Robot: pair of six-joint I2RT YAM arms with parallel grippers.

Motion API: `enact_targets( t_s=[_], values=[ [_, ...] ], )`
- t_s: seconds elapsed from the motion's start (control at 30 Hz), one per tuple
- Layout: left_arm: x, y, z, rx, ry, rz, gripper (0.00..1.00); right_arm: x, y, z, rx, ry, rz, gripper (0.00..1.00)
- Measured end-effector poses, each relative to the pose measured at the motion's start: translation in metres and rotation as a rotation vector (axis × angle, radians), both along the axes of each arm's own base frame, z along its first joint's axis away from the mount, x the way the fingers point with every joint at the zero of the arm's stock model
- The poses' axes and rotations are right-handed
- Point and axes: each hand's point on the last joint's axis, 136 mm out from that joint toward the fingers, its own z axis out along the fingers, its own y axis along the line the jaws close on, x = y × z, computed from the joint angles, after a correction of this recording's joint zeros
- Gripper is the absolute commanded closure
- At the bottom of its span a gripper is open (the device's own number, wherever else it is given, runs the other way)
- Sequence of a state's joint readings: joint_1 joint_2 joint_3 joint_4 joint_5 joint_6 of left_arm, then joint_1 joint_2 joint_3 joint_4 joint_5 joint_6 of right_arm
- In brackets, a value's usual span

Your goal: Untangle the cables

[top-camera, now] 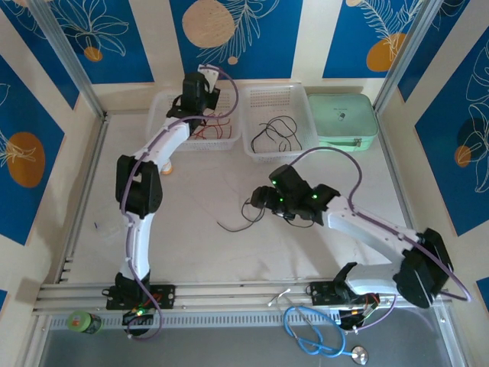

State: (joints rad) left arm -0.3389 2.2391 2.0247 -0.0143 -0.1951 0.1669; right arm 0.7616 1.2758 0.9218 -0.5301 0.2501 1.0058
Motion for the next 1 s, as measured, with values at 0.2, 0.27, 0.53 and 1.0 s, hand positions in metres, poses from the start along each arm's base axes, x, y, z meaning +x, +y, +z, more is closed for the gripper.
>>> enact_targets(
  t_s=[0.2,0.27,0.53,1.0],
  values=[
    [-0.001,0.003,-0.061,-0.009,0.14,0.022,0.88,0.011,0.011,-0.035,-0.119,0.095,0.022,0.29],
    [-0.004,0.003,-0.07,-0.011,0.165,0.02,0.69,0.014,0.014,-0.045,-0.146,0.115,0.033,0.29],
    [-0.013,0.016,-0.095,-0.036,0.282,0.024,0.1,0.015,0.014,-0.061,-0.197,0.148,0.061,0.3],
    [-0.05,0.017,-0.044,-0.09,0.39,-0.05,0.0,0.023,0.014,-0.074,-0.271,0.153,0.09,0.31]
  ],
)
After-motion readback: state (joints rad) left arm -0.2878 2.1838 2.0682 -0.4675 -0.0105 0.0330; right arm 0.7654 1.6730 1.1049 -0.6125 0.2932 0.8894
